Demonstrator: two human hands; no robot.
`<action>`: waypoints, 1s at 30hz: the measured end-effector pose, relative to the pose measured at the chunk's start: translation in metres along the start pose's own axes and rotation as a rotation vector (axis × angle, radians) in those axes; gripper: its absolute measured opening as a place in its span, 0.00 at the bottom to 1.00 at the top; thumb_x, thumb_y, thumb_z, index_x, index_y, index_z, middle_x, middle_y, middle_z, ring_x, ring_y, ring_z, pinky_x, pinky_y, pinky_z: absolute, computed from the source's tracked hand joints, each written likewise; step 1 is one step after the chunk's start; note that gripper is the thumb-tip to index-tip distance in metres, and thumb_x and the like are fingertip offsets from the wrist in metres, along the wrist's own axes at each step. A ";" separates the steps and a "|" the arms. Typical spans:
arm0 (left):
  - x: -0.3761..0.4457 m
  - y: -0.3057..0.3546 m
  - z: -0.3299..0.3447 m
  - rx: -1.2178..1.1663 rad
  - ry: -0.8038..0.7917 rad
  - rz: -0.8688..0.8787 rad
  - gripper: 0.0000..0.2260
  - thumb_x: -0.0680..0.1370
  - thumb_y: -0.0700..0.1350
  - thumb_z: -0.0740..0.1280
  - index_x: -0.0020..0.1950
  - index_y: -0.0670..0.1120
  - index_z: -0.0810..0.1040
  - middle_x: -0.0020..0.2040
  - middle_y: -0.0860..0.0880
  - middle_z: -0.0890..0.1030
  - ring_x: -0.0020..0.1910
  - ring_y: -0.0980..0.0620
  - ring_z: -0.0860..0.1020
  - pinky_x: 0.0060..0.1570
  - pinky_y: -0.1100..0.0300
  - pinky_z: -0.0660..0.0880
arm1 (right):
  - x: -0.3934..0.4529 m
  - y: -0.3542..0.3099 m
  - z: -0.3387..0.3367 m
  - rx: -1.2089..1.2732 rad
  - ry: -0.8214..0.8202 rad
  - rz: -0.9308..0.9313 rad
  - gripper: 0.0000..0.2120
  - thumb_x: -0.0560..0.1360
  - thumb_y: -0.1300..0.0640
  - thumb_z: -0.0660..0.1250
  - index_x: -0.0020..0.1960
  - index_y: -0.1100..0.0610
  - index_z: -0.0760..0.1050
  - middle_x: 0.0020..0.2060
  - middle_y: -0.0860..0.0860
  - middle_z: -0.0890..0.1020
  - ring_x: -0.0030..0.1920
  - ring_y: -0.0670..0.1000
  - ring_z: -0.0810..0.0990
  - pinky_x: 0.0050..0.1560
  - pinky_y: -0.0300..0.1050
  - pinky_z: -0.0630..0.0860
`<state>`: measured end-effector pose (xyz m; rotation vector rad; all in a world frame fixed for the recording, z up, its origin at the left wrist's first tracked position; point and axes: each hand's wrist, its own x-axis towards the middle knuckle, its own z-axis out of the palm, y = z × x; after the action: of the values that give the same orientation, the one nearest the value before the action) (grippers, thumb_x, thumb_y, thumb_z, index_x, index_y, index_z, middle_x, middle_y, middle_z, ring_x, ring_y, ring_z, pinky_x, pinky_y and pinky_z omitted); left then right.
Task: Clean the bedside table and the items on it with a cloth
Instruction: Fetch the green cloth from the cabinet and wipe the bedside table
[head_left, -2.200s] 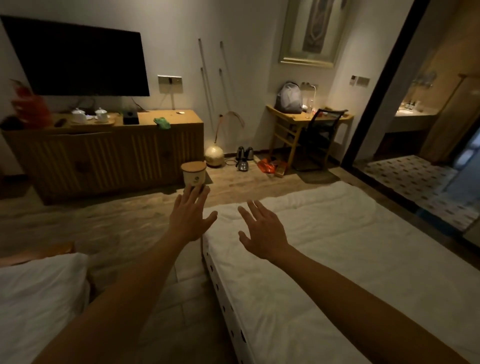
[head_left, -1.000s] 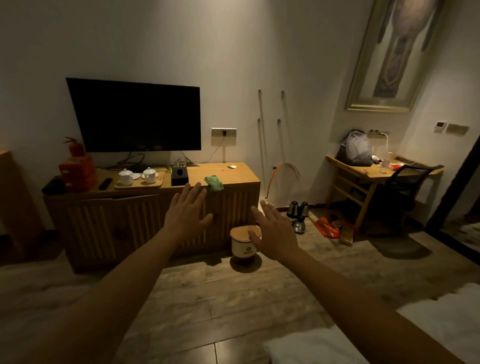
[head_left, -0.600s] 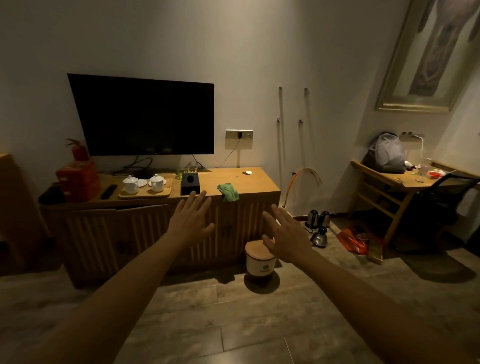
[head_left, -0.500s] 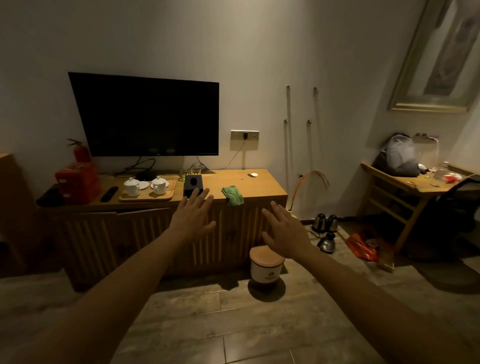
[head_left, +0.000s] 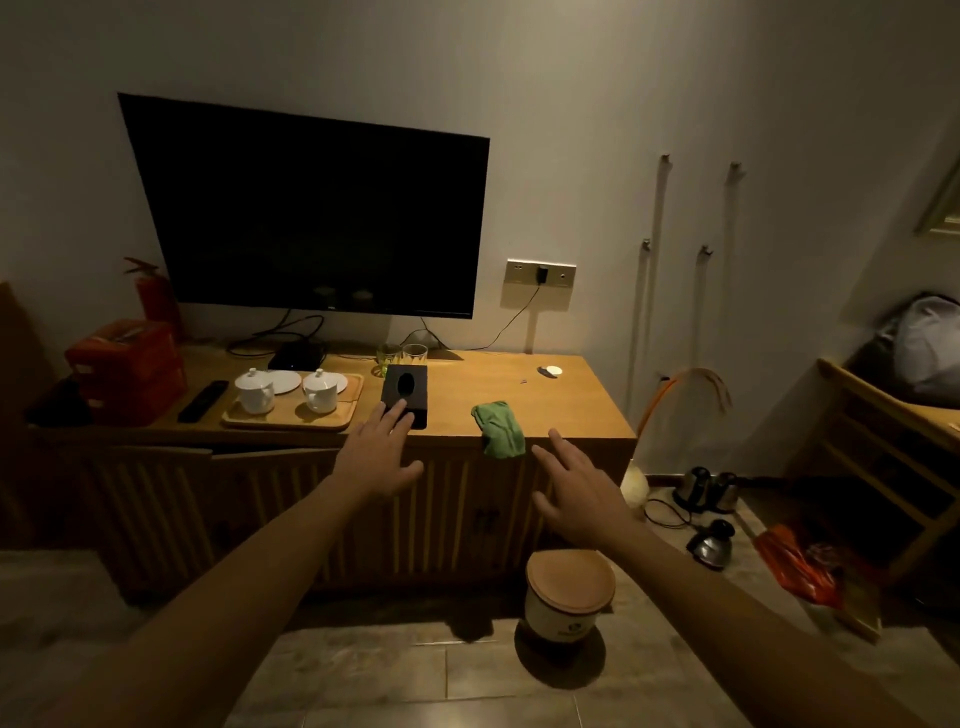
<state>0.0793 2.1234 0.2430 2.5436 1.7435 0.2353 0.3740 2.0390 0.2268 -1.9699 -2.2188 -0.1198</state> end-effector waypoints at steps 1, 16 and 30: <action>0.023 -0.008 0.006 -0.001 -0.005 0.000 0.35 0.79 0.60 0.62 0.81 0.49 0.52 0.83 0.48 0.46 0.81 0.44 0.46 0.78 0.43 0.52 | 0.021 0.006 0.011 0.004 -0.009 0.011 0.33 0.79 0.42 0.62 0.80 0.46 0.55 0.82 0.49 0.48 0.79 0.51 0.57 0.63 0.50 0.76; 0.329 -0.071 0.043 -0.137 -0.056 0.038 0.33 0.80 0.57 0.62 0.80 0.45 0.56 0.81 0.45 0.57 0.80 0.44 0.55 0.76 0.44 0.58 | 0.317 0.059 0.078 0.106 -0.140 0.206 0.33 0.78 0.44 0.62 0.80 0.48 0.56 0.81 0.51 0.51 0.79 0.53 0.58 0.71 0.54 0.71; 0.491 -0.021 0.205 -0.438 -0.525 -0.107 0.22 0.79 0.52 0.62 0.71 0.43 0.71 0.64 0.43 0.79 0.59 0.44 0.79 0.59 0.52 0.76 | 0.471 0.184 0.222 0.475 -0.447 0.479 0.36 0.77 0.44 0.65 0.79 0.56 0.56 0.69 0.57 0.75 0.67 0.57 0.75 0.64 0.52 0.75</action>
<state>0.2644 2.5977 0.0861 1.9652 1.4277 -0.0520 0.4875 2.5603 0.0836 -2.3033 -1.6710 0.8943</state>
